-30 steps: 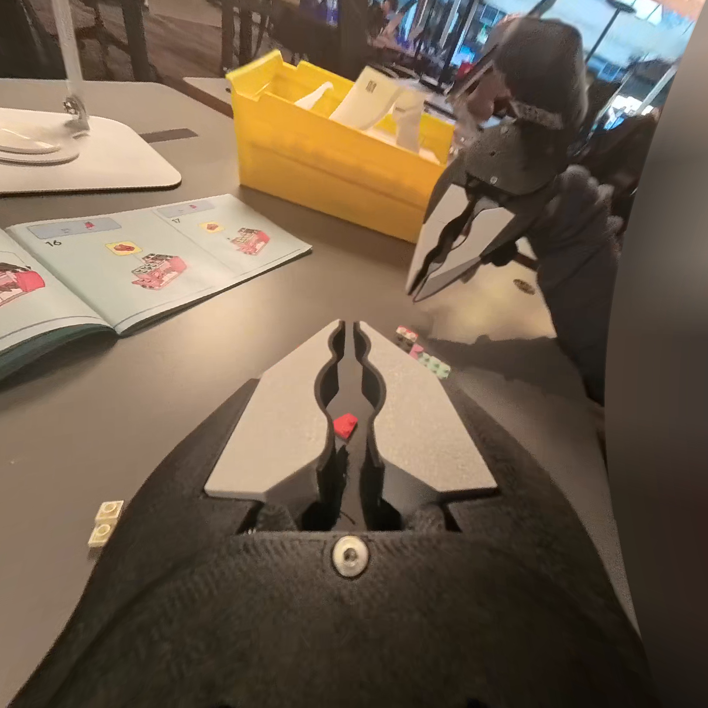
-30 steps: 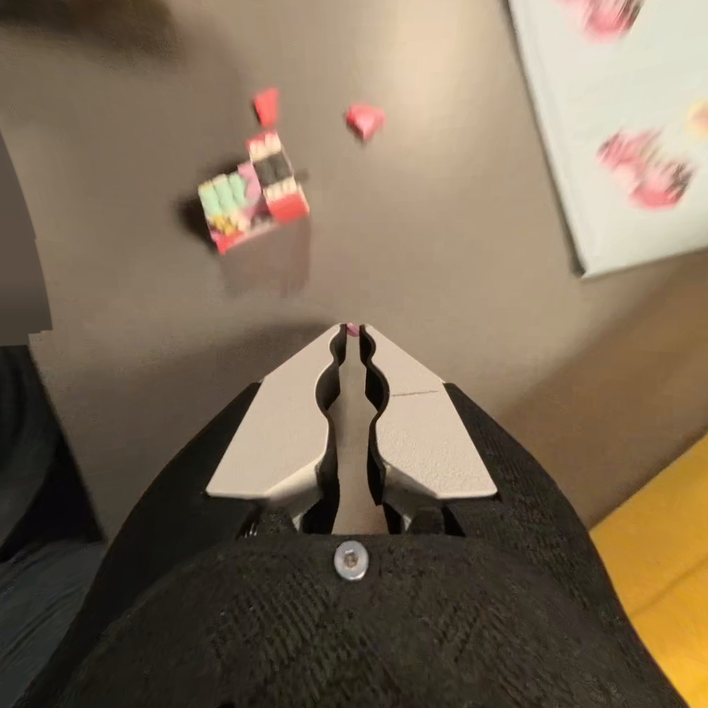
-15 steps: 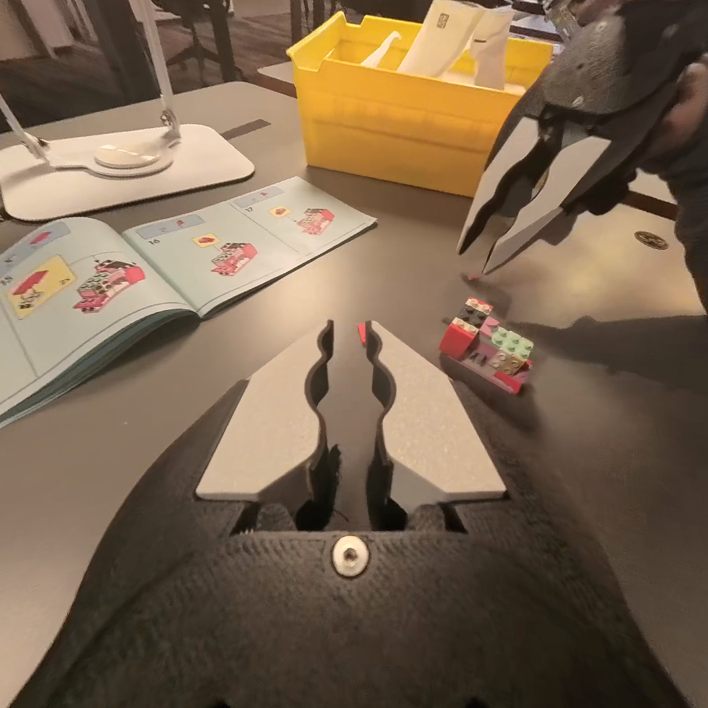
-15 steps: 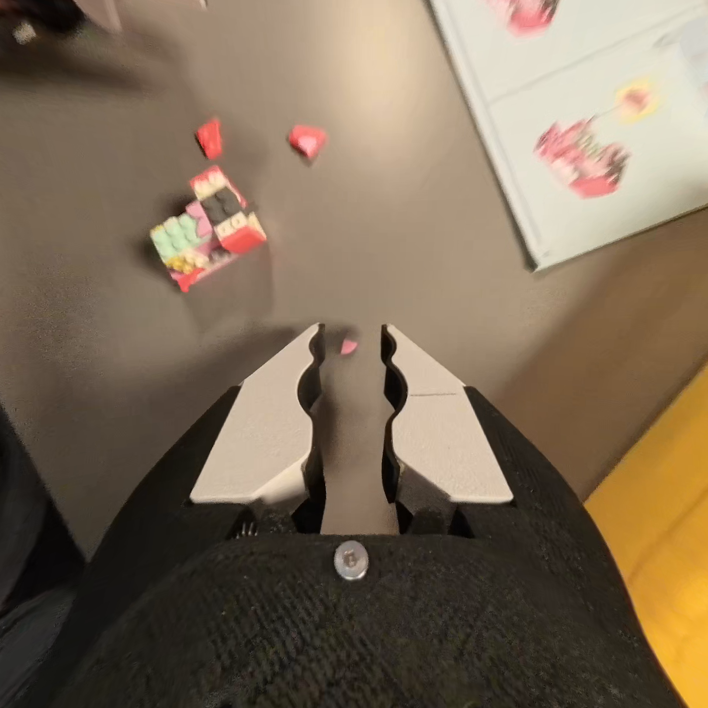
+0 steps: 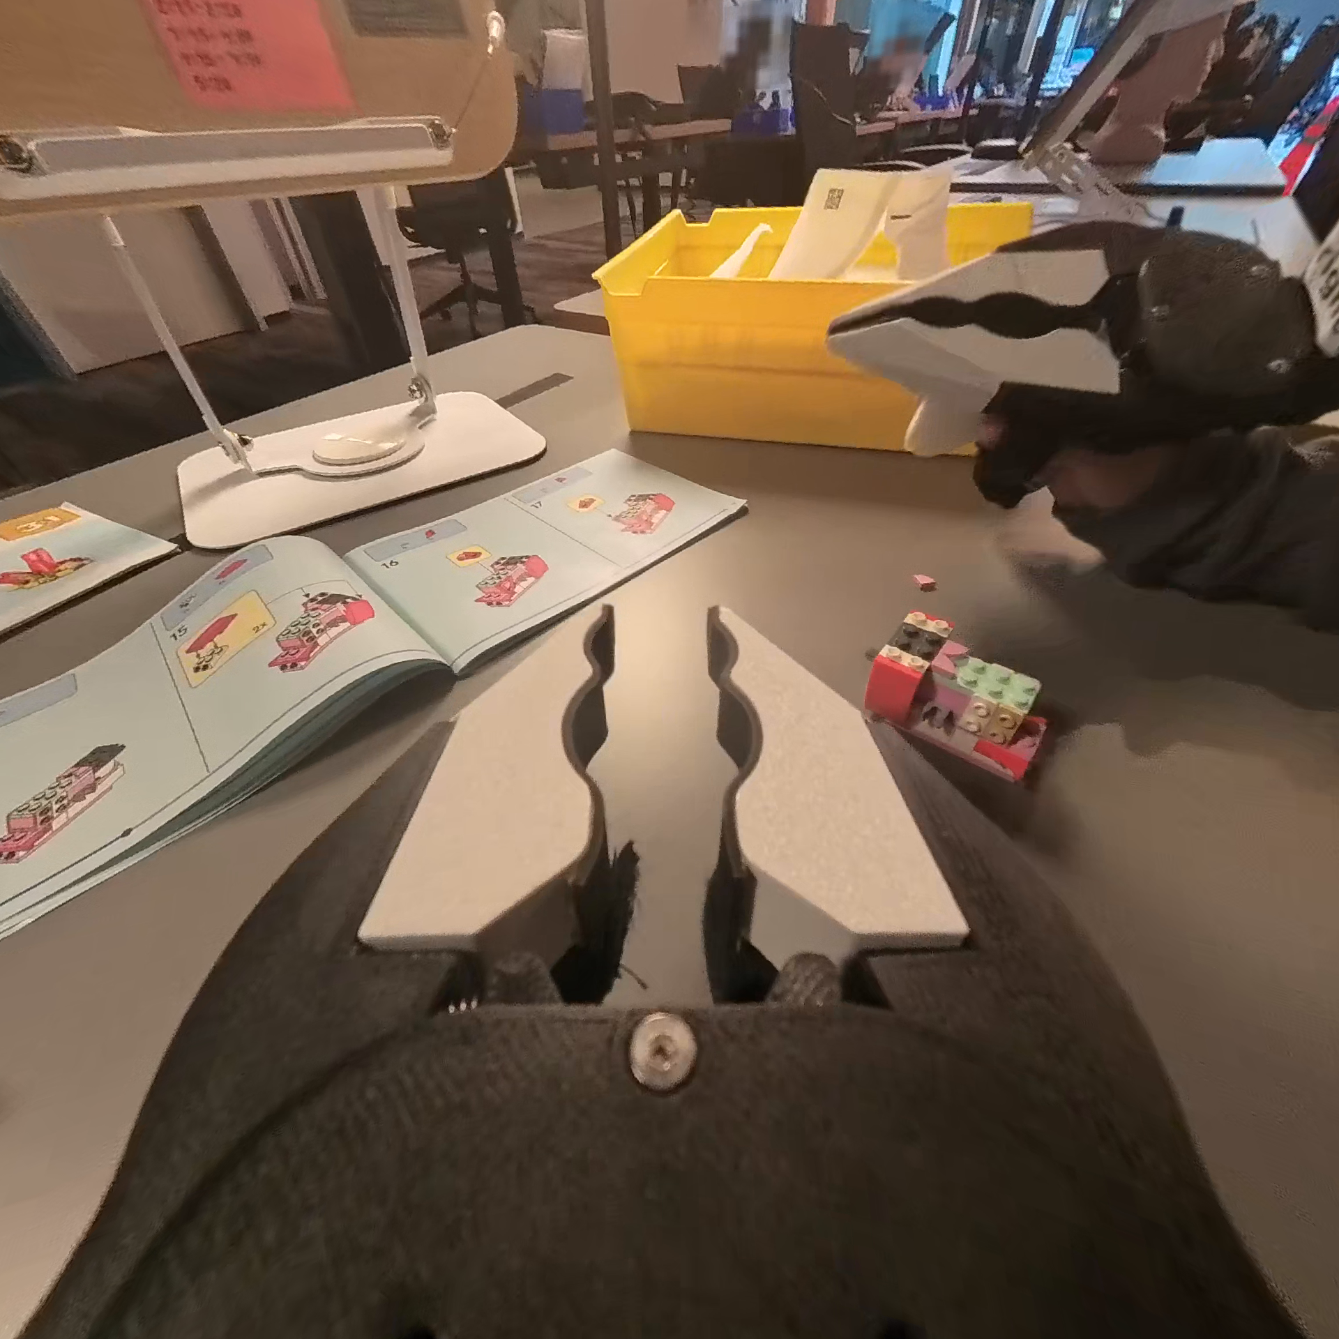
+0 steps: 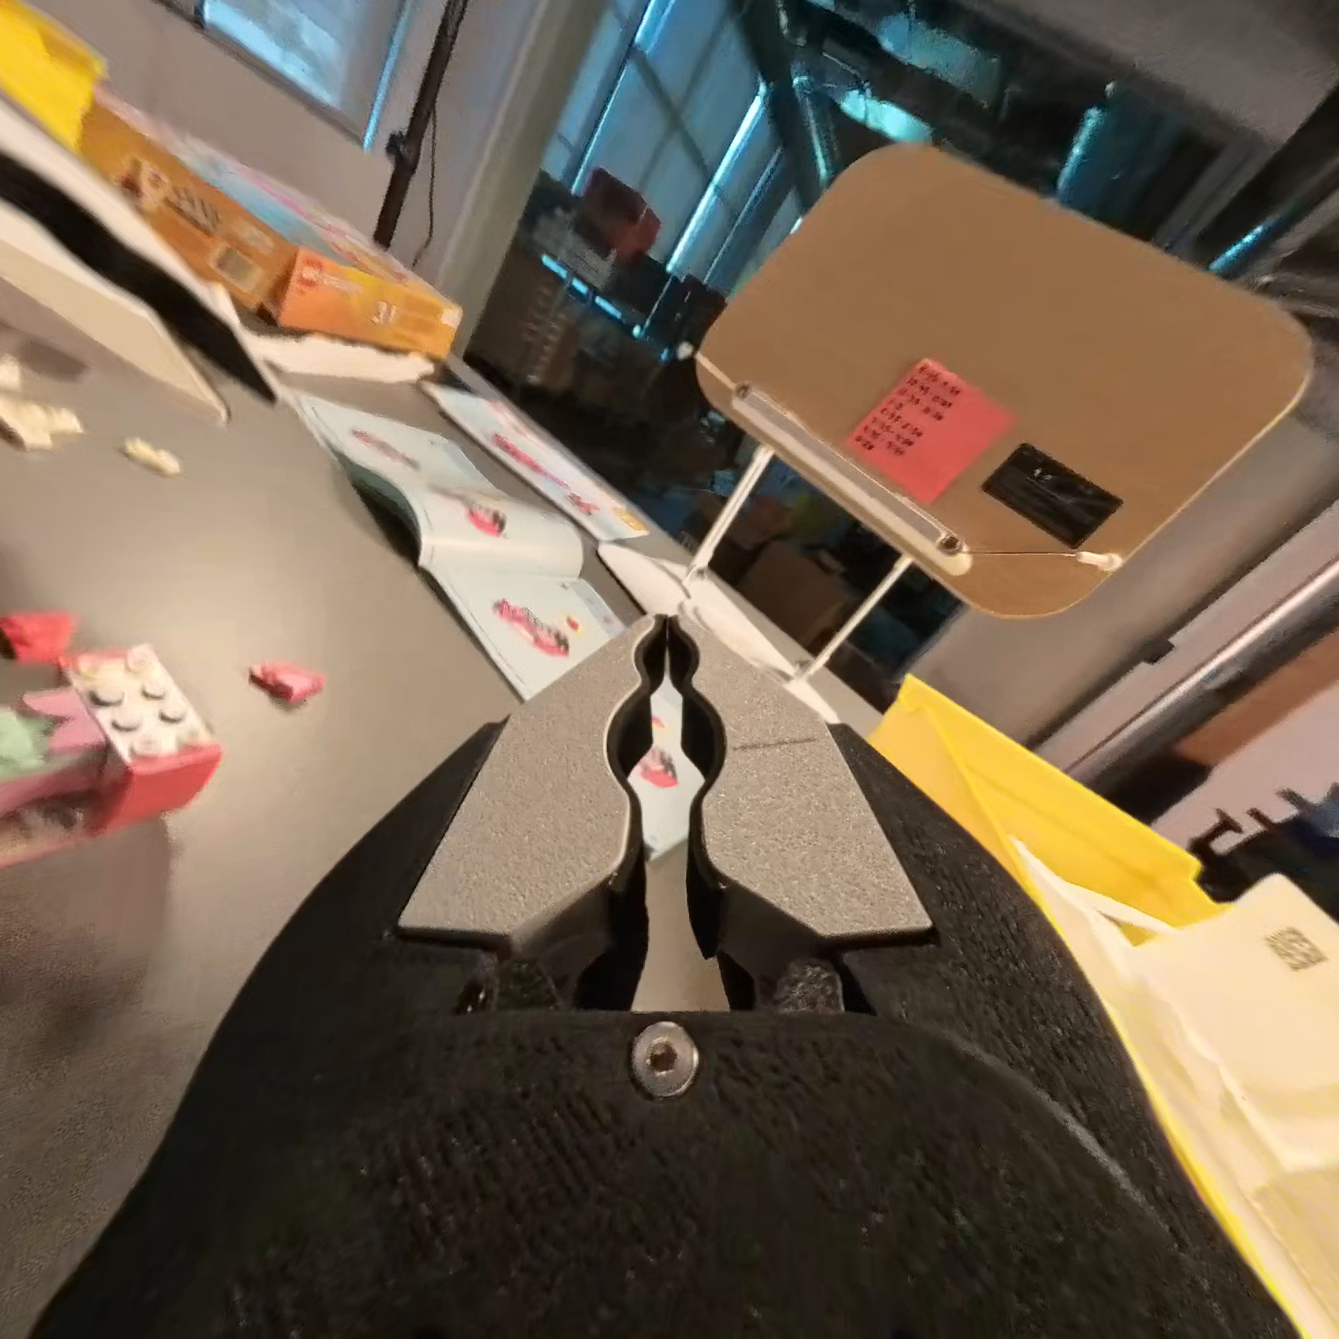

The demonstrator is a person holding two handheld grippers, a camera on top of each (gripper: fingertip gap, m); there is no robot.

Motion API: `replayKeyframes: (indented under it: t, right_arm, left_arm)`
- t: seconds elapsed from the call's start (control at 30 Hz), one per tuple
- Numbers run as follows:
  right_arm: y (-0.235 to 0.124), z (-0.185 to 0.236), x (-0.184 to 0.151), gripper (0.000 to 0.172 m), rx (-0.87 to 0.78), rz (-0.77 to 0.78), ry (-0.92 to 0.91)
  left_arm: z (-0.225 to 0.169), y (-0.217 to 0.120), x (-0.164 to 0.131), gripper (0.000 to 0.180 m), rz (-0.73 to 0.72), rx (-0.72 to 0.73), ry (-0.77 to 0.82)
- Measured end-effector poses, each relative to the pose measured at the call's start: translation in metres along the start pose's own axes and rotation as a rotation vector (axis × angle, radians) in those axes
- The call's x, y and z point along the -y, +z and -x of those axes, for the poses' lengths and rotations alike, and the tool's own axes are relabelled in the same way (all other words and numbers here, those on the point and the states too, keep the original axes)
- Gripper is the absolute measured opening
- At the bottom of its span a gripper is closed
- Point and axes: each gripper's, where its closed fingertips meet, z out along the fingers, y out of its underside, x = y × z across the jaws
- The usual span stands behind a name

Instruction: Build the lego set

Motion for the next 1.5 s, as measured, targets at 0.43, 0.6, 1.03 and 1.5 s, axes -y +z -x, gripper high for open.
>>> replayKeyframes:
  t: [0.43,0.6,1.03,1.5]
  right_arm:
    - [-0.011,-0.043,-0.017,0.0,-0.191,-0.025,0.078]
    - [-0.011,-0.048,-0.025,0.0,-0.212,0.0,0.092]
    - [-0.01,-0.045,-0.028,0.0,-0.203,0.02,0.071]
    - [-0.009,-0.044,-0.029,0.0,-0.192,0.027,0.081]
  left_arm:
    - [-0.006,-0.002,0.005,0.02,-0.045,-0.018,0.073]
    - [0.001,-0.007,0.015,0.02,-0.11,0.021,0.062]
    - [0.006,-0.009,0.016,0.019,-0.128,0.01,-0.006]
    - [-0.001,-0.007,0.013,0.018,-0.105,-0.01,0.024]
